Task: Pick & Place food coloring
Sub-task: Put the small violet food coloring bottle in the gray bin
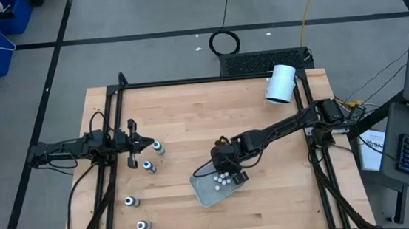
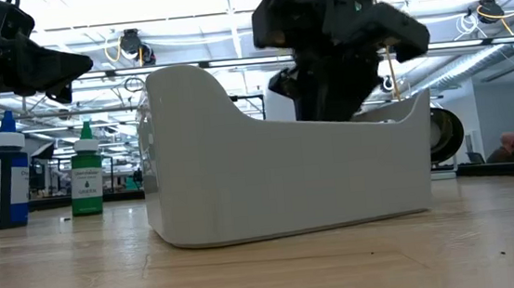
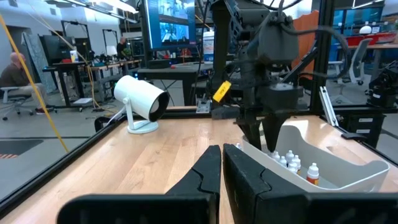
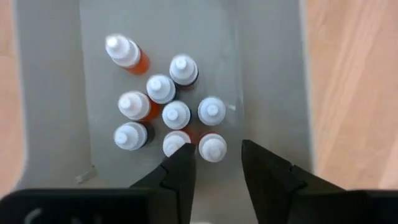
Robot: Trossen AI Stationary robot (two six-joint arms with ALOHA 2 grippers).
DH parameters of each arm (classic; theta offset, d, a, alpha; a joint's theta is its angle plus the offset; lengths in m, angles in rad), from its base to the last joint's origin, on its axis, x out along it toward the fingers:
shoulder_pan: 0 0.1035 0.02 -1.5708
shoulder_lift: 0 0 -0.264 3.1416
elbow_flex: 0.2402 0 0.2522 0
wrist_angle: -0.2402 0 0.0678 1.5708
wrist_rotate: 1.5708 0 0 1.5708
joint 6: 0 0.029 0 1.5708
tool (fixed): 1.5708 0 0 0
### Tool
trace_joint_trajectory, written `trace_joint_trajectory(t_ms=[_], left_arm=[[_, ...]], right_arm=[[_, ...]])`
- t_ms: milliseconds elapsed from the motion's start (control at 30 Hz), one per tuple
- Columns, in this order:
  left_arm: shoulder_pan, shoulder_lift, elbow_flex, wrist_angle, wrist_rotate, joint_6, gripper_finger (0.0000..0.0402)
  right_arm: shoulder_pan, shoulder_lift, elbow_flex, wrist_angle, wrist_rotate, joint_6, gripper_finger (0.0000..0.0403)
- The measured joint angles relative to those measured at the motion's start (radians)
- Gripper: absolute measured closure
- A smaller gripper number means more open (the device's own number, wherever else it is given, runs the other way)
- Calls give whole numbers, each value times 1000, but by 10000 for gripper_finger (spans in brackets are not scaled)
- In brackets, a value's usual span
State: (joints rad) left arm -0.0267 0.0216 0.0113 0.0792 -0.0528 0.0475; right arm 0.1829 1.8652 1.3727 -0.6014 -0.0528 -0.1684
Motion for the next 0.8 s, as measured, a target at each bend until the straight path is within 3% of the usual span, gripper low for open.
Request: trace_joint_trajectory(t_ms=[233, 500, 800], left_arm=[[0, 0, 0, 0, 0, 0, 376], [0, 0, 0, 0, 0, 0, 376], [0, 0, 0, 0, 0, 0, 376]], right_arm=[[0, -100, 10, -1, 13, 1, 277], [-7, -200, 3, -230, 219, 81, 277], [-28, -230, -198, -89, 125, 127, 277]])
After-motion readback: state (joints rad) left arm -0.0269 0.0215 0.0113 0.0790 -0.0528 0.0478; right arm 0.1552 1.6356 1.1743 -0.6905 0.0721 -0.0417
